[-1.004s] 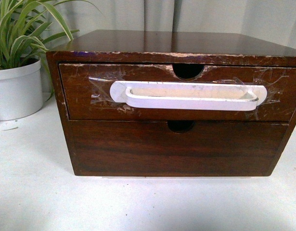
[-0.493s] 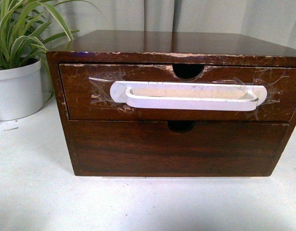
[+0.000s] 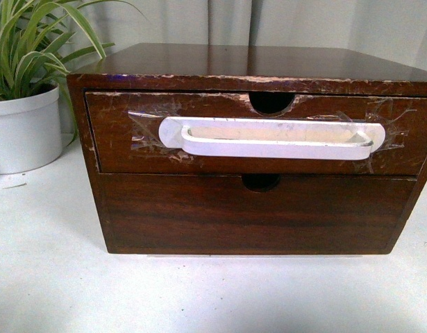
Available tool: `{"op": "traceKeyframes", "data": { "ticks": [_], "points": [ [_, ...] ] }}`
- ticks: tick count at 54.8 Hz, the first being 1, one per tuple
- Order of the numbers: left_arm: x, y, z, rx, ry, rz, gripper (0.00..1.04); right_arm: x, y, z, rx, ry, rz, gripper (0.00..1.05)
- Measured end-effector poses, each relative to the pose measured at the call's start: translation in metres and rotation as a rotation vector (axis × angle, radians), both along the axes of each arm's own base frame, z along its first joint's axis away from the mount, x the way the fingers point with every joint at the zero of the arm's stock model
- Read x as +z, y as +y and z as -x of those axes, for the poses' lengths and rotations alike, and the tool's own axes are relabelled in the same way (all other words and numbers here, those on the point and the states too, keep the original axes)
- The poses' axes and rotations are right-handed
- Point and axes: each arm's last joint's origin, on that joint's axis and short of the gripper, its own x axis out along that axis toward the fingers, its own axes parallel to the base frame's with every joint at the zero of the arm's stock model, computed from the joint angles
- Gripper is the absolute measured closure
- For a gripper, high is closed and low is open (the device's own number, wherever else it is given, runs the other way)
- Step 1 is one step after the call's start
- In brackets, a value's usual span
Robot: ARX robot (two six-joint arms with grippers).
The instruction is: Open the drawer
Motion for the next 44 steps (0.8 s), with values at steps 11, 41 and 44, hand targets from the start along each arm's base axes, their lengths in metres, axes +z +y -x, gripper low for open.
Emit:
{"op": "traceKeyframes", "data": {
  "ticks": [11, 41, 44],
  "points": [
    [0.0, 0.0, 0.0, 0.0, 0.0, 0.0, 0.06, -0.0001, 0.0, 0.0, 0.0, 0.0, 0.0, 0.09],
    [0.0, 0.0, 0.0, 0.0, 0.0, 0.0, 0.06, -0.0001, 0.0, 0.0, 0.0, 0.0, 0.0, 0.09],
    [0.0, 0.0, 0.0, 0.0, 0.0, 0.0, 0.06, -0.0001, 0.0, 0.0, 0.0, 0.0, 0.0, 0.09]
  ]
}}
